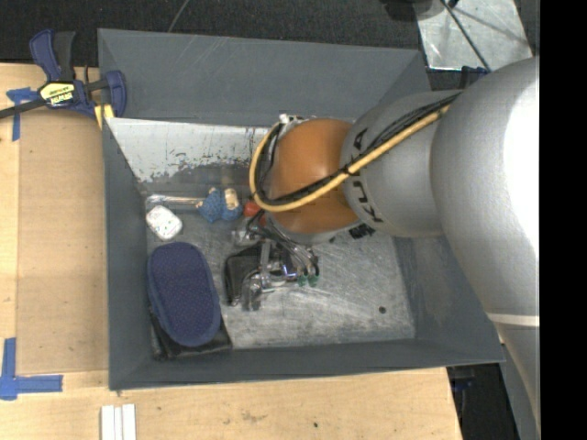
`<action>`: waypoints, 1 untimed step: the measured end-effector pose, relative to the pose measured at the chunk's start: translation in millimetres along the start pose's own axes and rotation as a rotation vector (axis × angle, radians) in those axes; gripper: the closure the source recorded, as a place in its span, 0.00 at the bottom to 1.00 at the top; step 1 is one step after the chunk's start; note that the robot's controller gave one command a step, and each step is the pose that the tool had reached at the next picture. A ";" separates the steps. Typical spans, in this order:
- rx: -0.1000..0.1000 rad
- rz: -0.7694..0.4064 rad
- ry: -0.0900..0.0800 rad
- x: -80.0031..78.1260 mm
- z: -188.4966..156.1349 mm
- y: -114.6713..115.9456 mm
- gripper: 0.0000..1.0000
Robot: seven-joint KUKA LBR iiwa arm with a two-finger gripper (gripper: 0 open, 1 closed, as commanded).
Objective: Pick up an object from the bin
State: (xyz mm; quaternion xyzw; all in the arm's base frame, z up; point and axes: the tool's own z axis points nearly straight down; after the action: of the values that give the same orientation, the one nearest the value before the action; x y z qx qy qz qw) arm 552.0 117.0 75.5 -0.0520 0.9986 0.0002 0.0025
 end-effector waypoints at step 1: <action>-0.001 0.002 -0.014 -4.0 -3.2 0.0 1.00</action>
Offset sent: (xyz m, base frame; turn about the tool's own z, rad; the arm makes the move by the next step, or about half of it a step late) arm 0.0000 0.0000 0.0000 0.0000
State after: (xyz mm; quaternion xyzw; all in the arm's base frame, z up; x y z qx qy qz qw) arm 556.0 117.4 78.7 -0.0510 0.9987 0.0013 0.0096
